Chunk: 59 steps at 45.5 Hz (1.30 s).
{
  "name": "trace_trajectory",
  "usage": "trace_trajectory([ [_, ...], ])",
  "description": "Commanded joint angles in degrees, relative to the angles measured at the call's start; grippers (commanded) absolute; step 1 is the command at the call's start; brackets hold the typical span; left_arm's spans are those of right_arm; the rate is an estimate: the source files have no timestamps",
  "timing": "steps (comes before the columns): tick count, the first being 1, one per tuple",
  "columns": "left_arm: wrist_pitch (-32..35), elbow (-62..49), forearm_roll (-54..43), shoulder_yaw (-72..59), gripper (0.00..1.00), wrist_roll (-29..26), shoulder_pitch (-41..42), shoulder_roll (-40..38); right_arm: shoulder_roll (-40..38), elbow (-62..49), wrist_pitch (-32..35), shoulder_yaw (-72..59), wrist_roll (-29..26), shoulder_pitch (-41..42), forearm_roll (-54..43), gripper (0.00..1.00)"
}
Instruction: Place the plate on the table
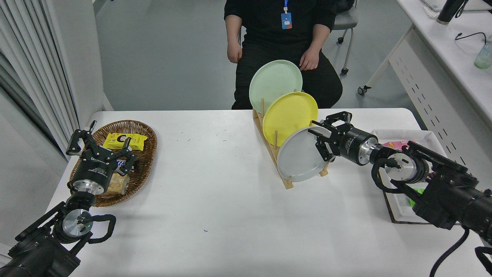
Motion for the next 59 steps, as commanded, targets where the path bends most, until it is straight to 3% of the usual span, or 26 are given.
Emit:
trace_trajectory([
  [1,0.0,0.0,0.0,0.0,0.98,0.0,0.0,0.0,0.0,0.2,0.05,0.0,0.0,0.0,0.04,0.2],
  [59,0.0,0.0,0.0,0.0,0.98,0.0,0.0,0.0,-2.02,2.22,0.67,0.09,0.0,0.18,0.13,0.06],
])
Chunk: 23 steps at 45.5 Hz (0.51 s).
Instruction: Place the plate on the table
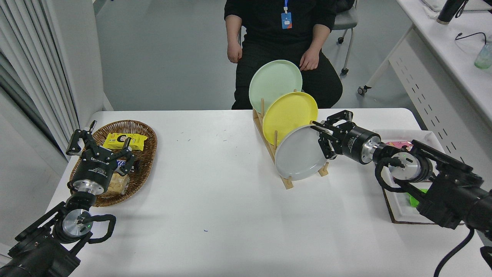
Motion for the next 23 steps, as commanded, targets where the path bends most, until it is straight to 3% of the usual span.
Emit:
trace_trajectory([
  [1,0.0,0.0,0.0,0.0,0.98,0.01,0.0,0.0,-0.58,0.78,0.04,0.01,0.0,0.03,0.05,0.06],
  [23,0.0,0.0,0.0,0.0,0.98,0.01,0.0,0.0,-1.9,2.54,0.04,0.01,0.0,0.12,0.13,0.0],
])
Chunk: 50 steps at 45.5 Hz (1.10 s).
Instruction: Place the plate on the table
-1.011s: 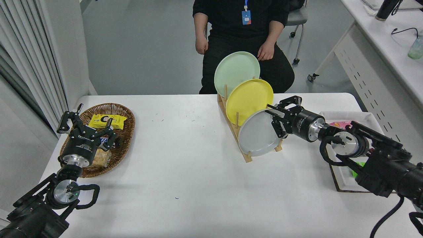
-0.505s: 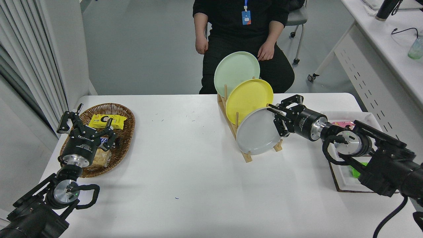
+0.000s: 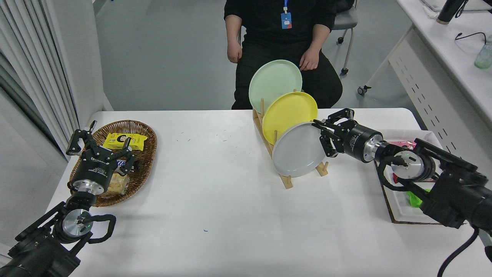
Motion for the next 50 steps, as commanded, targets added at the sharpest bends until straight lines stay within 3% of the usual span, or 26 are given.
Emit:
trace_trajectory([
  [1,0.0,0.0,0.0,0.0,0.98,0.01,0.0,0.0,-0.81,0.85,0.0,-0.07,0.0,0.01,0.11,0.0],
  [50,0.0,0.0,0.0,0.0,0.98,-0.08,0.0,0.0,-6.97,13.42,-5.54,0.89,0.0,-0.78,5.56,0.0],
])
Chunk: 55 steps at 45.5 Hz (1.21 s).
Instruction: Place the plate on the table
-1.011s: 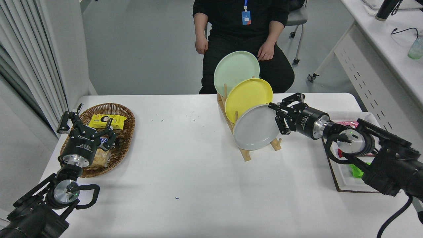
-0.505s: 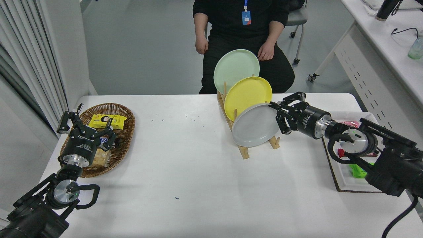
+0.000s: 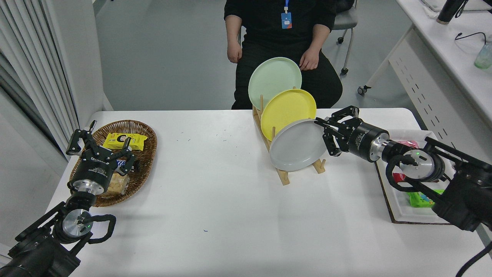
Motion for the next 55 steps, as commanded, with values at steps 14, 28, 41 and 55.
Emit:
trace_trajectory([
  [14,-0.09,0.0,0.0,0.0,0.98,0.04,0.0,0.0,-1.31,3.11,-1.27,0.78,-0.08,1.17,3.2,0.0],
  [28,0.0,0.0,0.0,0.0,0.98,0.04,0.0,0.0,-1.05,5.49,-4.35,0.08,-0.08,3.01,8.03,0.0],
  [41,0.0,0.0,0.0,0.0,0.98,0.04,0.0,0.0,-0.52,10.32,-9.62,-0.28,-0.08,2.4,12.16,0.0],
  [55,0.0,0.0,0.0,0.0,0.98,0.04,0.0,0.0,0.36,14.8,-16.65,-0.54,-0.08,2.49,16.38,0.0],
])
